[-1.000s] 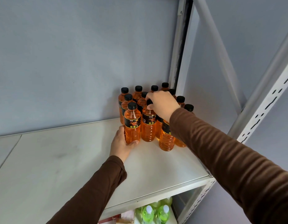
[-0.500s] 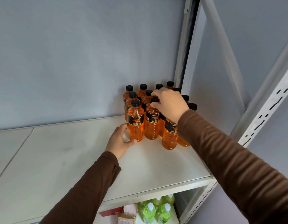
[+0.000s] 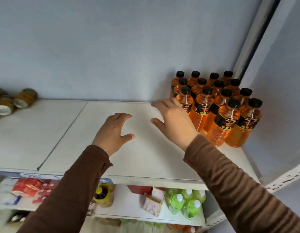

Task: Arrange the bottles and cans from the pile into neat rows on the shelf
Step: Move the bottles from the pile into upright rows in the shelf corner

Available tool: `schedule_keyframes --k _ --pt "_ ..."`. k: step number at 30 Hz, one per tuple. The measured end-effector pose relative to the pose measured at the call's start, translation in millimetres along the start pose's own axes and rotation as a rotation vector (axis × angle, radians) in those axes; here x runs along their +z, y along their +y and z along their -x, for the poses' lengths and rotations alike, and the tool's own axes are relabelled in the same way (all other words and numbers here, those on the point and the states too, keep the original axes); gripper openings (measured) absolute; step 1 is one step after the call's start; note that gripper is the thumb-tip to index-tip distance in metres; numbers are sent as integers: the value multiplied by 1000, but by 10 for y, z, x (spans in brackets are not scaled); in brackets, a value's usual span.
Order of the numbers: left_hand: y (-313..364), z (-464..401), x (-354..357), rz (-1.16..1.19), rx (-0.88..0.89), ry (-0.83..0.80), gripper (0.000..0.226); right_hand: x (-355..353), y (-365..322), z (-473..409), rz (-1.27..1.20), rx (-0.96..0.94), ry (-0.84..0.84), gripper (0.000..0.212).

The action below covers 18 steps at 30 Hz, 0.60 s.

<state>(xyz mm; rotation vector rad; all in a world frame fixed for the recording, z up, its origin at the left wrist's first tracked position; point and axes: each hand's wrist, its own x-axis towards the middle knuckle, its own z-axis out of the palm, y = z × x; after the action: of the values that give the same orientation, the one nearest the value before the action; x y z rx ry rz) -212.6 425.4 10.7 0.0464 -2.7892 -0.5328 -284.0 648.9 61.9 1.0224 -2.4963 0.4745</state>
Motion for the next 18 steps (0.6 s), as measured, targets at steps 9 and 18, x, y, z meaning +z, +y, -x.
schedule_keyframes --k 9,18 --pt "-1213 1001 -832 -61 -156 22 68 768 -1524 -200 -102 -80 -135 55" --pt "-2762 2095 -1800 -138 -253 70 67 1461 -3576 -554 -214 -129 -137 59"
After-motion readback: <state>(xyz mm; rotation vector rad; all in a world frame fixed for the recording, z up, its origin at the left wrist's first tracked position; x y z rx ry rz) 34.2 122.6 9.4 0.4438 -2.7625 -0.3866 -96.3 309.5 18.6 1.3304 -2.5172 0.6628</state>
